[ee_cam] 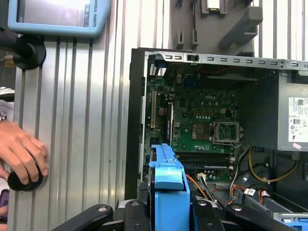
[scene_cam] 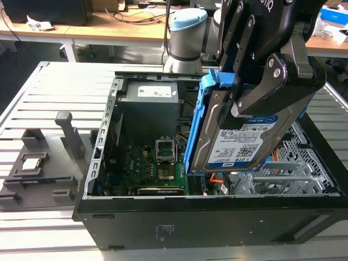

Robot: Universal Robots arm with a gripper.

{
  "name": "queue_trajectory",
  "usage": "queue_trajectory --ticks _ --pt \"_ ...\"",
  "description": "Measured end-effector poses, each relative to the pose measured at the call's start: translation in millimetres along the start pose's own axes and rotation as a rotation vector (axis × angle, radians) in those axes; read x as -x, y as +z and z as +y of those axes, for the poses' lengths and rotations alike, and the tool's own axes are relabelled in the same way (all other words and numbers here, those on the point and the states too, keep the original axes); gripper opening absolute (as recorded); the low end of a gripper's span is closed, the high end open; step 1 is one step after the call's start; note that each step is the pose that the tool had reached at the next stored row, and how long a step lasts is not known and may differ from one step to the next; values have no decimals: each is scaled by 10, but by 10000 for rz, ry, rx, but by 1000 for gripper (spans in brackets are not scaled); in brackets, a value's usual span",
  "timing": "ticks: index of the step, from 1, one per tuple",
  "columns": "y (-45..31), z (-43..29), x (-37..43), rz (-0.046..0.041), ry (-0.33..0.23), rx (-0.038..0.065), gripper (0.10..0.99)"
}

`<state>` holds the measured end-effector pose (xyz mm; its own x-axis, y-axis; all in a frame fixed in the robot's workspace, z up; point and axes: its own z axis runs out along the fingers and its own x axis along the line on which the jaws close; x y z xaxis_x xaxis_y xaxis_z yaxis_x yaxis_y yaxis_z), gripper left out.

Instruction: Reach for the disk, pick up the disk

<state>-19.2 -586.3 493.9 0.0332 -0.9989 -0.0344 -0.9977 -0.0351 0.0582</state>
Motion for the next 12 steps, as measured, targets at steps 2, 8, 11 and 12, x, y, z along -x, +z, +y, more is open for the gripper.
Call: queue_trajectory --ticks 2,8,11,12 --pt "0 1 -42 1 -1 0 365" --pt "0 3 -105 1 -1 0 365" --pt "0 5 -139 2 0 0 365" --pt "1 5 -146 1 0 0 365"
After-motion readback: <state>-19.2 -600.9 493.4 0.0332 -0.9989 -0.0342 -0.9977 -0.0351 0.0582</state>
